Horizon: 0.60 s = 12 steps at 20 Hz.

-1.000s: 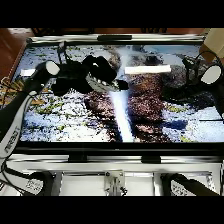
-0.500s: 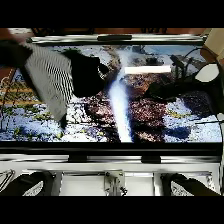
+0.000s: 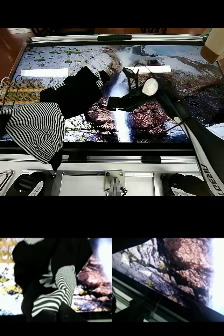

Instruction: Fold the shirts.

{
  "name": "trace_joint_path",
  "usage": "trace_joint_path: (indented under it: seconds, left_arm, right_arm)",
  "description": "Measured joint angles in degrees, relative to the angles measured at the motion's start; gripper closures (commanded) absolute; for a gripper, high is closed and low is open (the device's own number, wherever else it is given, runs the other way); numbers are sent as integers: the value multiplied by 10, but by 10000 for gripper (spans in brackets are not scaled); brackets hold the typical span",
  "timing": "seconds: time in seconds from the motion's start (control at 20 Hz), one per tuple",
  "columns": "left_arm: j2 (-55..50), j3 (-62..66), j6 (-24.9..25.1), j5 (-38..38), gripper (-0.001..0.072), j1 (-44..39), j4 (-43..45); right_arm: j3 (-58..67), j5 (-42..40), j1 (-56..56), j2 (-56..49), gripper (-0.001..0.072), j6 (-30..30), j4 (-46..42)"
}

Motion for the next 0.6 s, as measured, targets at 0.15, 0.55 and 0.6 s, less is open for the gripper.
trace_joint_path:
  seconds: [0.15,0.55,0.6]
  left_arm:
    - [37,-90,-22,-6,656,0,8]
    - [56,-275,-60,201,656,-3,-131]
    - [56,-282,-52,263,656,-7,-171]
  right_arm:
    - [0,-53,25,-44,27,5,54]
    - [0,-96,25,-63,35,4,89]
    - [0,-80,13,-49,35,11,61]
